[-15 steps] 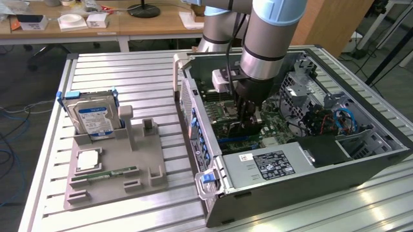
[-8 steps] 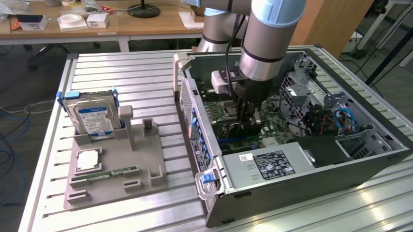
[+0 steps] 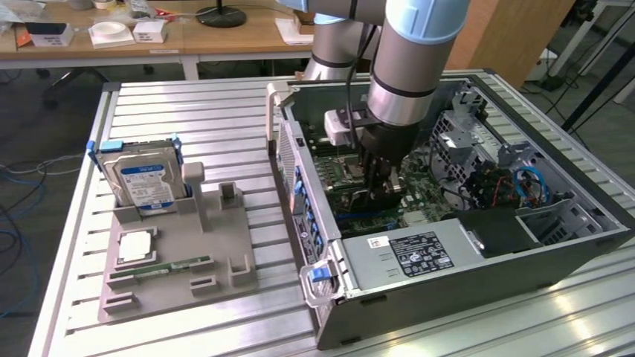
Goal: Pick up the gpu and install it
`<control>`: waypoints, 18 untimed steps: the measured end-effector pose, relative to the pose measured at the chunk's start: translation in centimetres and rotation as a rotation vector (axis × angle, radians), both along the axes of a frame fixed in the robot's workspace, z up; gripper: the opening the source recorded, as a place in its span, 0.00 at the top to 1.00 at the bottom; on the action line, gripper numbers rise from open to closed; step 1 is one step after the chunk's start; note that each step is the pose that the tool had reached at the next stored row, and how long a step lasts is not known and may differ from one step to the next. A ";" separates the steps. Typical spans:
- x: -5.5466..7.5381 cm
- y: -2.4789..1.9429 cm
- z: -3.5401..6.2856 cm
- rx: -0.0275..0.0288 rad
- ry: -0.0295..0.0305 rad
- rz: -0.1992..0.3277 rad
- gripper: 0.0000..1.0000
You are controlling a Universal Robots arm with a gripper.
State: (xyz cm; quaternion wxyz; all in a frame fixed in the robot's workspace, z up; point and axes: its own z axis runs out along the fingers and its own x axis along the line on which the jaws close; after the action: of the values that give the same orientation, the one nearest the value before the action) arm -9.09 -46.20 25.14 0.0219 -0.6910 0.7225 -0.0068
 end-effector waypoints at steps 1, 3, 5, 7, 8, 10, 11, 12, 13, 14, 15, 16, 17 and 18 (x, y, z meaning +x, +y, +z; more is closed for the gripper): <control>0.0 0.00 -0.01 0.0000 -0.0001 0.000 0.74; 0.0 0.01 -0.03 0.0004 -0.0003 0.000 0.74; 0.0 0.01 -0.03 0.0006 -0.0004 0.000 0.74; 0.0 0.01 -0.04 0.0006 -0.0004 0.000 0.74; 0.0 0.01 -0.04 0.0006 -0.0004 0.000 0.74; 0.0 0.01 -0.04 0.0006 -0.0004 0.000 0.74; 0.0 0.01 -0.03 0.0006 -0.0004 0.000 0.74; 0.0 0.01 -0.03 0.0006 -0.0004 0.000 0.74; 0.0 0.01 -0.02 0.0007 -0.0005 0.000 0.74; 0.0 0.01 0.02 0.0010 -0.0007 0.000 0.74; 0.0 0.03 0.05 0.0014 -0.0008 0.000 0.74; 0.0 0.05 0.08 0.0015 -0.0009 0.000 0.74; 0.0 0.08 0.14 0.0014 -0.0010 0.000 0.74; 0.0 0.10 0.24 0.0009 -0.0008 0.000 0.74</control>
State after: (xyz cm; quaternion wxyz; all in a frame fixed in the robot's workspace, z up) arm -9.08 -46.10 25.38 0.0225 -0.6910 0.7225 -0.0068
